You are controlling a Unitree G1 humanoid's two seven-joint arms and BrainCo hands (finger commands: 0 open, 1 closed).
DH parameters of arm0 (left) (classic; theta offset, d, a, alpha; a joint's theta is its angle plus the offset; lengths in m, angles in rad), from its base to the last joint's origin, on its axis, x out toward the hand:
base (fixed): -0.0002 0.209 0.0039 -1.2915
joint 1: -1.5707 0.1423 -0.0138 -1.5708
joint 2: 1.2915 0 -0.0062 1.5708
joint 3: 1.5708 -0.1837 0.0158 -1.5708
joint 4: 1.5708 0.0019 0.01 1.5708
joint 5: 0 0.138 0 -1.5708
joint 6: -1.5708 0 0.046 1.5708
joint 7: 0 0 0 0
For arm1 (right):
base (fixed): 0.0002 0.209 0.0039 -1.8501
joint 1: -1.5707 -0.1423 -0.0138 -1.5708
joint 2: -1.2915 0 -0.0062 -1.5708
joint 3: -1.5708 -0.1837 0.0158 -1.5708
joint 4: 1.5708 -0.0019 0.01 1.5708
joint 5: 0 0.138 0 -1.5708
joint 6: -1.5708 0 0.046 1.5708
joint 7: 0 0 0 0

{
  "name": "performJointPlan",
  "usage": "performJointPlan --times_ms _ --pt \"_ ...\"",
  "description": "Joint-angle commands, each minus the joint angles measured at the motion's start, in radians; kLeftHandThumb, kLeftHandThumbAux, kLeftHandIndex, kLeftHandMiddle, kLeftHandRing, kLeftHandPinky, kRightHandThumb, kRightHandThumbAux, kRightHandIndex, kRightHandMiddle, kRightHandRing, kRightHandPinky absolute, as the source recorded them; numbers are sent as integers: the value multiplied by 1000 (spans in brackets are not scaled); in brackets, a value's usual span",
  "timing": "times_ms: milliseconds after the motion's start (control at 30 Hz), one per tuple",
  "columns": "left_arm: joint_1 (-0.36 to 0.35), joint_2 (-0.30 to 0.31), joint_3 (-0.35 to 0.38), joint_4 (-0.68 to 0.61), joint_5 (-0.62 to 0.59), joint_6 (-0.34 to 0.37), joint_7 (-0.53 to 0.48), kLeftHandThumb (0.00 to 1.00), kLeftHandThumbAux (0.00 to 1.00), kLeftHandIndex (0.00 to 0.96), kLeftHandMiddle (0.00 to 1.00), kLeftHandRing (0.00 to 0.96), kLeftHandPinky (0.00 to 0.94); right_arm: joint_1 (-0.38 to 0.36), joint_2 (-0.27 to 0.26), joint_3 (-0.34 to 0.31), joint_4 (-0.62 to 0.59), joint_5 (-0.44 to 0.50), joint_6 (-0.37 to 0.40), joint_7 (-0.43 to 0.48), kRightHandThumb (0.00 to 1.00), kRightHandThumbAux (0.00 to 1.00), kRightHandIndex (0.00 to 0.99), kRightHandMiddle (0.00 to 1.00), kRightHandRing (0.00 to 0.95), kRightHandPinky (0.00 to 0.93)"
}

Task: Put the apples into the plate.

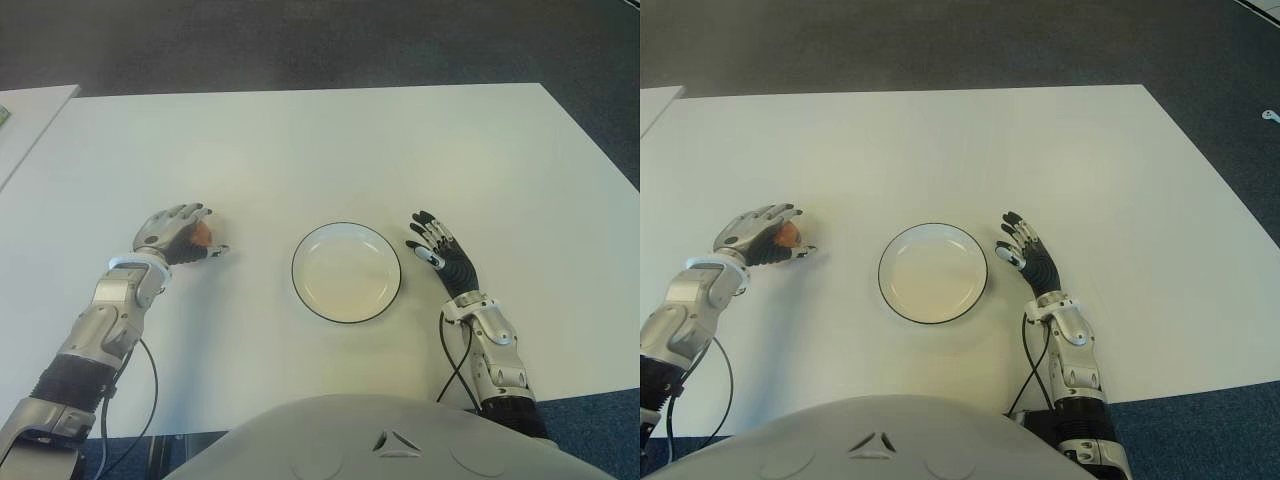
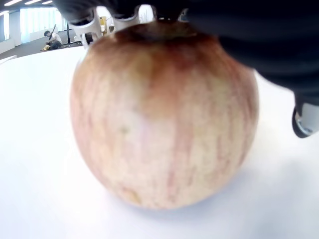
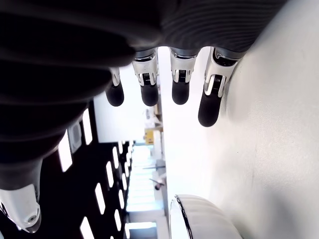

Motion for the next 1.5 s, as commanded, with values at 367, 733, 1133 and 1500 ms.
performJointPlan --times_ms 367,733,1133,1500 --pt "36 -1 -12 37 10 -17 39 224 333 110 46 34 84 22 -8 5 50 -9 68 5 123 622 0 47 48 45" --pt "38 -10 -16 69 6 -17 63 214 326 99 34 21 71 18 -7 0 62 -5 52 15 140 613 0 50 54 67" --pt "10 -32 -30 181 2 -43 154 243 338 104 54 43 102 15 -14 -7 63 4 63 22 133 612 0 53 56 55" --pt "-58 -65 -64 429 -11 -125 332 356 378 211 190 168 208 15 -23 -25 60 26 76 34 125 607 0 51 52 52"
